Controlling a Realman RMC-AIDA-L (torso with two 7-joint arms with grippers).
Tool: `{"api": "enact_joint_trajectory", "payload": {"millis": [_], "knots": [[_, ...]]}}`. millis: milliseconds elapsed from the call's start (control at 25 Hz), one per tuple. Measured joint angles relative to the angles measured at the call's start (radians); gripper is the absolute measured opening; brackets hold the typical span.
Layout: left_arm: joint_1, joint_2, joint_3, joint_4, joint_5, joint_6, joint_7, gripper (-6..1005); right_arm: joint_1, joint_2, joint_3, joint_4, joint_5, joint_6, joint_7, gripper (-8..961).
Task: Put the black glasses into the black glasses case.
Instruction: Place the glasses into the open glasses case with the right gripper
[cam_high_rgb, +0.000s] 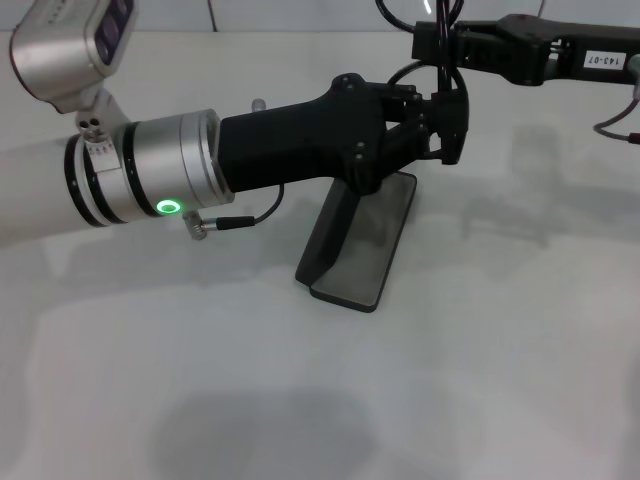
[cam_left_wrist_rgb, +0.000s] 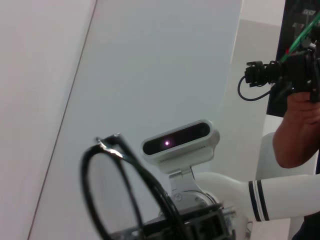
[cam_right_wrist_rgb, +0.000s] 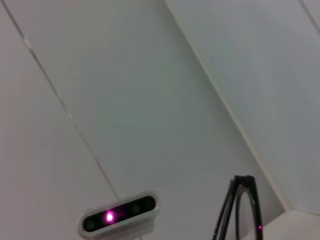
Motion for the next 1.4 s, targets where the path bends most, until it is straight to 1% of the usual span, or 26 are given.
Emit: {"api": "enact_joint_trajectory", "payload": {"millis": [200,360,480,600,720,800,880,920,960,1000,1040,1120,1160,1200,1240,1280,1320,1400], "knots": [[-0.002,0.0,0.0,0.0,0.0,0.0,0.0,125,0.002,0.0,0.001,-0.001,0.0,-0.006,-0.005,102],[0.006,0.0,-0.001,0.005,-0.014,0.01,0.004,127,-0.003,-0.006,0.011,-0.001,0.001,0.002,-0.012,102],[0.022,0.003,-0.005,0.009,-0.05,0.044,0.006,129,-0.01,-0.014,0.013,-0.001,0.006,0.015,-0.018,102],[0.041,0.007,-0.008,0.017,-0.084,0.092,0.005,132,-0.021,-0.017,0.012,-0.001,0.013,0.035,-0.041,102],[0.072,0.01,-0.009,0.057,-0.098,0.111,-0.017,134,-0.04,-0.022,0.012,-0.001,0.03,0.044,-0.094,102],[0.094,0.021,-0.007,0.095,-0.082,0.111,-0.052,135,-0.051,-0.029,0.012,-0.007,0.034,0.044,-0.145,102],[0.114,0.035,-0.007,0.117,-0.059,0.11,-0.089,136,-0.068,-0.041,0.011,-0.023,0.031,0.042,-0.214,102],[0.128,0.046,-0.008,0.122,-0.051,0.107,-0.107,137,-0.076,-0.045,0.009,-0.033,0.029,0.04,-0.249,102],[0.144,0.059,-0.01,0.124,-0.047,0.103,-0.12,182,-0.084,-0.05,0.007,-0.041,0.027,0.04,-0.28,102],[0.164,0.076,-0.01,0.124,-0.043,0.093,-0.136,228,-0.099,-0.058,0.001,-0.058,0.021,0.036,-0.341,102],[0.175,0.087,-0.011,0.124,-0.04,0.088,-0.145,273,-0.107,-0.061,-0.002,-0.069,0.016,0.034,-0.379,102],[0.205,0.122,-0.011,0.124,-0.009,0.061,-0.196,364,-0.134,-0.064,-0.014,-0.113,-0.003,0.029,-0.486,102],[0.213,0.129,-0.011,0.124,0.0,0.054,-0.212,386,-0.134,-0.064,-0.014,-0.113,-0.003,0.029,-0.486,102],[0.23,0.138,-0.017,0.124,0.007,0.044,-0.234,408,-0.159,-0.06,-0.036,-0.16,-0.015,0.027,-0.561,102],[0.245,0.14,-0.029,0.125,0.009,0.035,-0.248,431,-0.166,-0.056,-0.048,-0.179,-0.02,0.03,-0.585,102],[0.259,0.14,-0.041,0.125,0.01,0.029,-0.255,453,-0.184,-0.042,-0.088,-0.239,-0.036,0.043,-0.637,103],[0.27,0.139,-0.056,0.125,0.011,0.024,-0.257,475,-0.185,-0.039,-0.097,-0.252,-0.041,0.047,-0.645,103],[0.291,0.137,-0.074,0.125,0.015,0.011,-0.263,519,-0.191,-0.022,-0.134,-0.311,-0.072,0.068,-0.678,103]]}}
